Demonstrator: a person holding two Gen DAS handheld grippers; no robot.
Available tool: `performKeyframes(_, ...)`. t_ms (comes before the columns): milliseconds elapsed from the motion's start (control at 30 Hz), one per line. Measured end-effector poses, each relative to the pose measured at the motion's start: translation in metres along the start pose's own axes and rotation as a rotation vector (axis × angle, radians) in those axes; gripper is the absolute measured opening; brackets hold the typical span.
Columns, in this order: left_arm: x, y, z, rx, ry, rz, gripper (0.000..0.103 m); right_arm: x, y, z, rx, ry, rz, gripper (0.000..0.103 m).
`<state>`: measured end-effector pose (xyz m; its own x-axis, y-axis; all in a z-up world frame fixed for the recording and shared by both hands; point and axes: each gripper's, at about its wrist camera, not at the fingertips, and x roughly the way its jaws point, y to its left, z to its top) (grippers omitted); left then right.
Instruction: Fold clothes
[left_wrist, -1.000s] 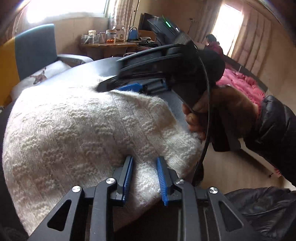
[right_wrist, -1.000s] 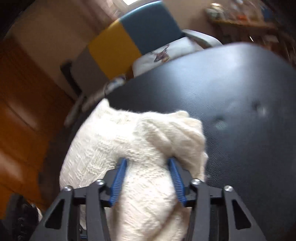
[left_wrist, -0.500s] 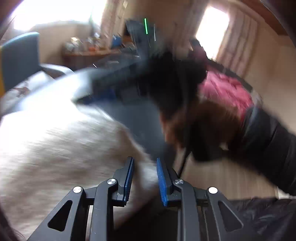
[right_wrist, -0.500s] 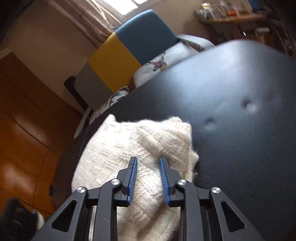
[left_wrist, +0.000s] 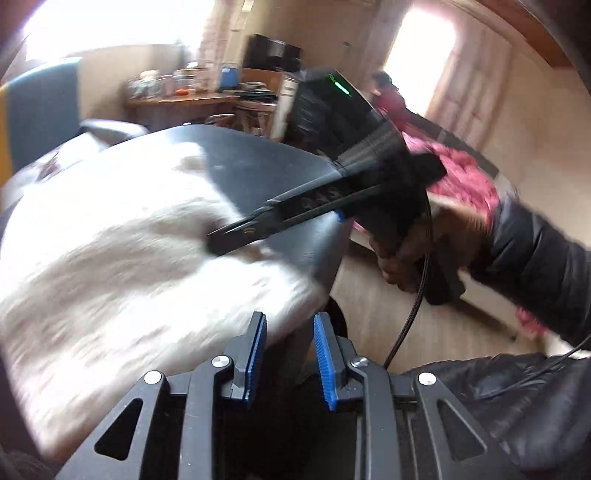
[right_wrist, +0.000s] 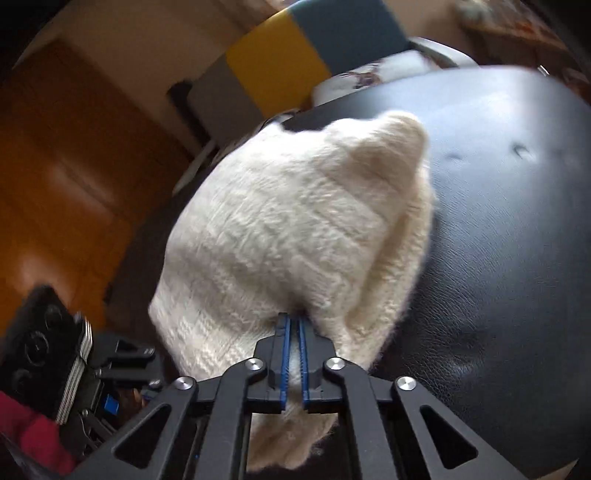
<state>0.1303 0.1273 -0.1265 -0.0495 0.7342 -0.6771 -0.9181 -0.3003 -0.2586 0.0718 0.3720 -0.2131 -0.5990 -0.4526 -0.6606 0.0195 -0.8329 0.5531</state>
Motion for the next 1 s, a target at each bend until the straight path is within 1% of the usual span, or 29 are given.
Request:
performKeyframes(67, -0.022, 0.014, -0.001, -0.052, -0.050, 0.067, 0.025, 0.001, 0.006, -0.002, -0.045, -0.017, -0.019, 0.001)
performKeyframes(133, -0.041, 0.037, 0.000, -0.114, -0.110, 0.159, 0.025, 0.000, 0.006, -0.002, -0.022, -0.024, -0.015, 0.002)
performKeyframes(200, -0.056, 0.062, -0.004, -0.206, -0.157, 0.193, 0.025, -0.006, 0.008, 0.003, 0.007, -0.017, -0.024, 0.003)
performKeyframes(233, -0.058, 0.072, -0.006, -0.246, -0.160, 0.207, 0.025, -0.009, 0.010, 0.006, 0.021, -0.015, -0.029, 0.004)
performKeyframes(267, -0.054, 0.075, -0.008, -0.255, -0.152, 0.201, 0.025, -0.015, 0.016, 0.013, 0.016, -0.022, -0.040, 0.009)
performKeyframes(300, -0.050, 0.078, -0.009, -0.264, -0.144, 0.196, 0.025, -0.022, 0.026, 0.021, -0.005, -0.053, -0.050, 0.011)
performKeyframes(333, -0.046, 0.081, -0.011, -0.273, -0.137, 0.190, 0.025, -0.029, 0.035, 0.028, -0.025, -0.084, -0.060, 0.015)
performKeyframes(367, -0.042, 0.084, -0.013, -0.282, -0.129, 0.184, 0.025, -0.033, 0.044, 0.038, -0.039, -0.114, -0.056, 0.036)
performKeyframes(400, -0.038, 0.087, -0.015, -0.290, -0.121, 0.179, 0.025, -0.037, 0.052, 0.046, -0.057, -0.142, -0.054, 0.070)
performKeyframes(433, -0.031, 0.084, -0.017, -0.285, -0.113, 0.178, 0.025, -0.037, 0.062, 0.055, -0.080, -0.180, -0.072, 0.084)
performKeyframes(467, -0.028, 0.082, -0.020, -0.279, -0.109, 0.169, 0.025, -0.036, 0.071, 0.065, -0.102, -0.216, -0.088, 0.091)
performKeyframes(500, -0.026, 0.080, -0.023, -0.273, -0.107, 0.160, 0.025, -0.029, 0.077, 0.074, -0.115, -0.227, -0.083, 0.091)
performKeyframes(600, -0.033, 0.093, -0.011, -0.298, -0.143, 0.123, 0.025, -0.005, 0.091, 0.101, -0.136, -0.231, -0.091, 0.091)
performKeyframes(667, -0.050, 0.102, 0.009, -0.287, -0.205, 0.149, 0.025, 0.011, 0.098, 0.119, -0.173, -0.193, -0.038, 0.088)
performKeyframes(700, -0.064, 0.106, 0.019, -0.272, -0.244, 0.162, 0.026, 0.018, 0.101, 0.128, -0.199, -0.165, -0.016, 0.085)
performKeyframes(733, -0.067, 0.112, 0.034, -0.257, -0.269, 0.190, 0.026, 0.026, 0.103, 0.139, -0.209, -0.131, 0.020, 0.082)
performKeyframes(767, -0.070, 0.119, 0.047, -0.244, -0.292, 0.216, 0.026, 0.035, 0.104, 0.150, -0.220, -0.096, 0.056, 0.072)
performKeyframes(800, -0.063, 0.120, 0.045, -0.244, -0.281, 0.219, 0.026, 0.045, 0.103, 0.161, -0.225, -0.053, 0.085, 0.063)
performKeyframes(867, -0.051, 0.121, 0.042, -0.246, -0.259, 0.226, 0.026, 0.067, 0.102, 0.183, -0.234, 0.032, 0.143, 0.061)
performKeyframes(933, -0.038, 0.122, 0.038, -0.248, -0.238, 0.232, 0.026, 0.095, 0.096, 0.198, -0.231, 0.142, 0.193, 0.060)
performKeyframes(967, -0.032, 0.123, 0.037, -0.249, -0.227, 0.235, 0.026, 0.108, 0.094, 0.201, -0.230, 0.204, 0.198, 0.060)
performKeyframes(1000, -0.025, 0.124, 0.035, -0.250, -0.217, 0.239, 0.026, 0.125, 0.090, 0.202, -0.236, 0.261, 0.171, 0.060)
